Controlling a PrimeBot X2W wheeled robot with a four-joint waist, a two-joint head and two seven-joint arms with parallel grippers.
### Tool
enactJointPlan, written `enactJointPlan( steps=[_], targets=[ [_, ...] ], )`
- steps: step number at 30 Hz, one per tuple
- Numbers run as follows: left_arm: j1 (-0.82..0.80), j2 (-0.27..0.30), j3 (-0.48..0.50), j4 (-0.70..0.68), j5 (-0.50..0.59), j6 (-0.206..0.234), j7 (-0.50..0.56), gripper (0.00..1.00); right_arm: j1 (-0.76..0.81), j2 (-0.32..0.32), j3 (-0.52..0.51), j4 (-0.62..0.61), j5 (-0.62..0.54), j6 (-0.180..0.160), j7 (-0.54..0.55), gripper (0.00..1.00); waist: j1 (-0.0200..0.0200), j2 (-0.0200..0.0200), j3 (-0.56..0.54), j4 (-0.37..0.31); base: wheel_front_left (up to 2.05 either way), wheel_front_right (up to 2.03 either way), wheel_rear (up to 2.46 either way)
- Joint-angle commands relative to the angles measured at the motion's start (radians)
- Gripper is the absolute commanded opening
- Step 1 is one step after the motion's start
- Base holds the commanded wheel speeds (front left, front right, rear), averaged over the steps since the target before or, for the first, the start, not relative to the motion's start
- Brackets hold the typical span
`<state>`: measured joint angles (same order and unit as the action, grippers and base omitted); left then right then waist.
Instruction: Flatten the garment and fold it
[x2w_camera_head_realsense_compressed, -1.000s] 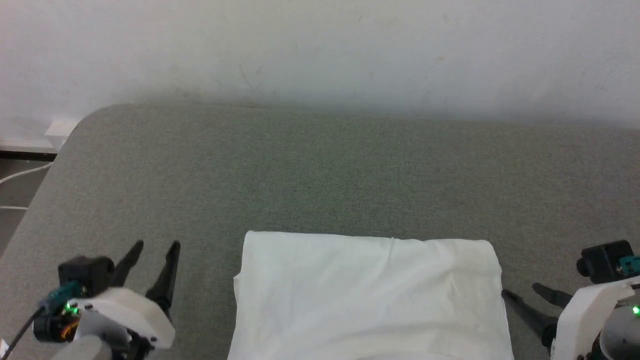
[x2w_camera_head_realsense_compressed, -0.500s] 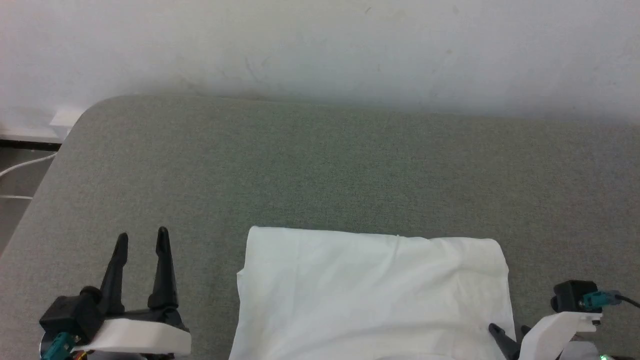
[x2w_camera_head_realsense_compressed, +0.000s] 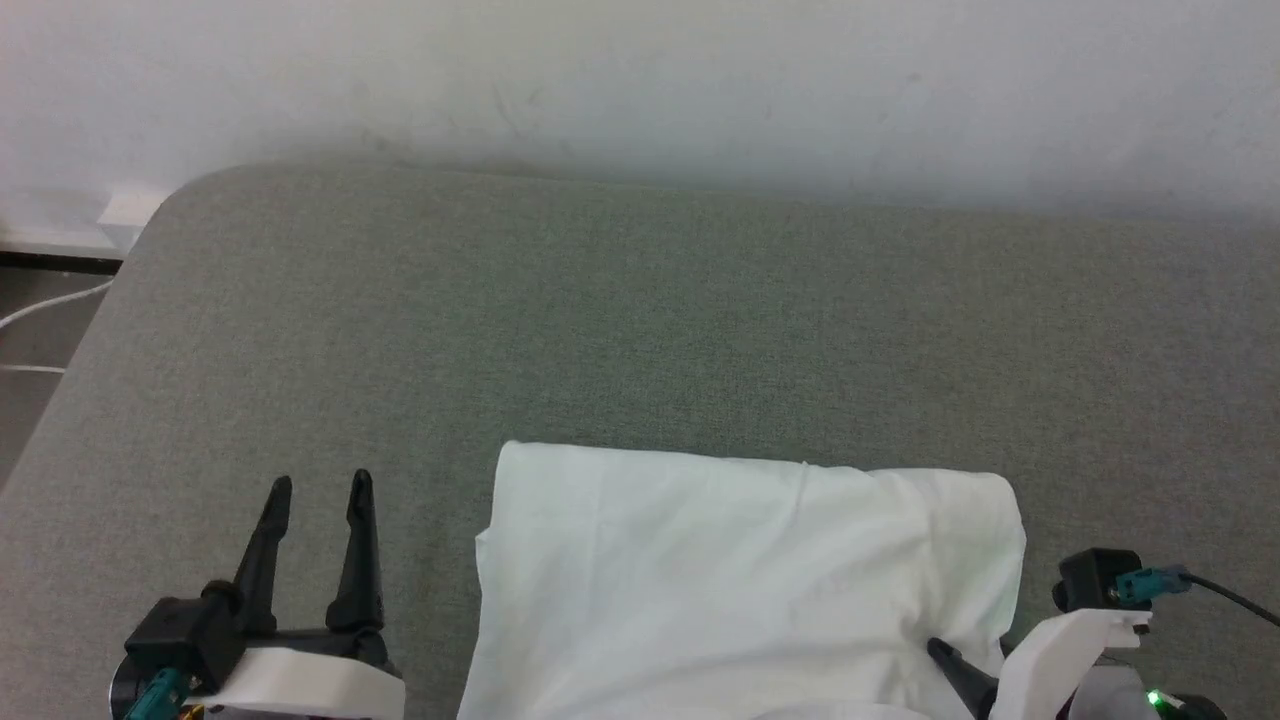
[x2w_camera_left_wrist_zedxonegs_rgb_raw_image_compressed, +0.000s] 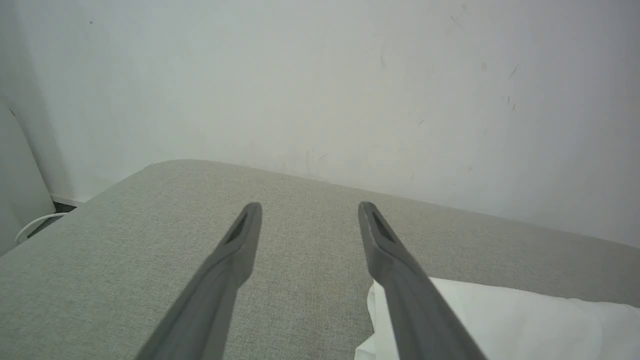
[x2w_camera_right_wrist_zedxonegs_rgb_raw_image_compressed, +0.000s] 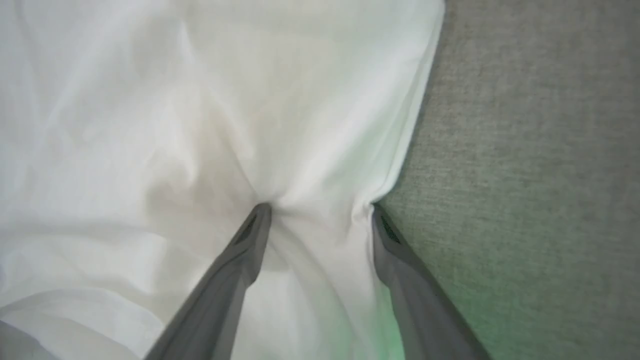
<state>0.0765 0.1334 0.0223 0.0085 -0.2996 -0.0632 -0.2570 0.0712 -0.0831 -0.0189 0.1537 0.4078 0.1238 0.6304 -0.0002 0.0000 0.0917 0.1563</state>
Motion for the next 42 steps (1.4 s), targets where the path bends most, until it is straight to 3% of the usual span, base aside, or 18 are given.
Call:
enactJointPlan(
  steps=[1, 2, 3, 10, 27, 32, 42],
  targets=[
    [-0.022, -0.01, 0.011, 0.004, 0.013, -0.013, -0.005, 1.0, 0.014, 0.03, 0.05, 0.057, 0.015, 0.007, 0.019, 0.91, 0.0002, 0.0, 0.011, 0.005, 0.0, 0.0, 0.0],
    [-0.025, -0.015, 0.016, 0.007, 0.018, -0.018, -0.005, 1.0, 0.012, 0.025, 0.059, 0.066, 0.014, 0.007, 0.019, 0.28, 0.0002, 0.0, 0.014, 0.006, 0.0, 0.0, 0.0],
    [-0.029, -0.019, 0.021, 0.009, 0.023, -0.023, -0.005, 1.0, 0.01, 0.019, 0.066, 0.073, 0.011, 0.007, 0.016, 0.0, 0.0002, 0.0, 0.017, 0.007, 0.0, 0.0, 0.0],
    [-0.033, -0.041, 0.043, 0.03, 0.049, -0.046, -0.005, 1.0, -0.013, -0.016, 0.047, 0.078, 0.002, 0.007, -0.062, 0.0, 0.0002, 0.0, 0.007, 0.008, 0.0, 0.0, 0.0],
    [-0.022, -0.073, 0.058, 0.043, 0.072, -0.063, -0.005, 1.0, -0.042, -0.112, -0.34, 0.071, -0.118, 0.007, -0.106, 0.0, 0.0002, 0.0, -0.019, -0.028, 0.0, 0.0, 0.0],
    [-0.018, -0.076, 0.058, 0.047, 0.073, -0.065, -0.005, 1.0, -0.029, -0.092, -0.323, 0.009, -0.078, 0.007, -0.107, 0.0, 0.0002, 0.0, -0.028, -0.042, 0.0, 0.0, 0.0],
    [-0.009, -0.08, 0.067, 0.013, 0.075, -0.066, -0.005, 1.0, 0.047, -0.046, -0.155, -0.262, 0.006, 0.007, -0.031, 0.0, 0.0002, 0.0, -0.052, -0.056, 0.0, 0.0, 0.0]
  ],
)
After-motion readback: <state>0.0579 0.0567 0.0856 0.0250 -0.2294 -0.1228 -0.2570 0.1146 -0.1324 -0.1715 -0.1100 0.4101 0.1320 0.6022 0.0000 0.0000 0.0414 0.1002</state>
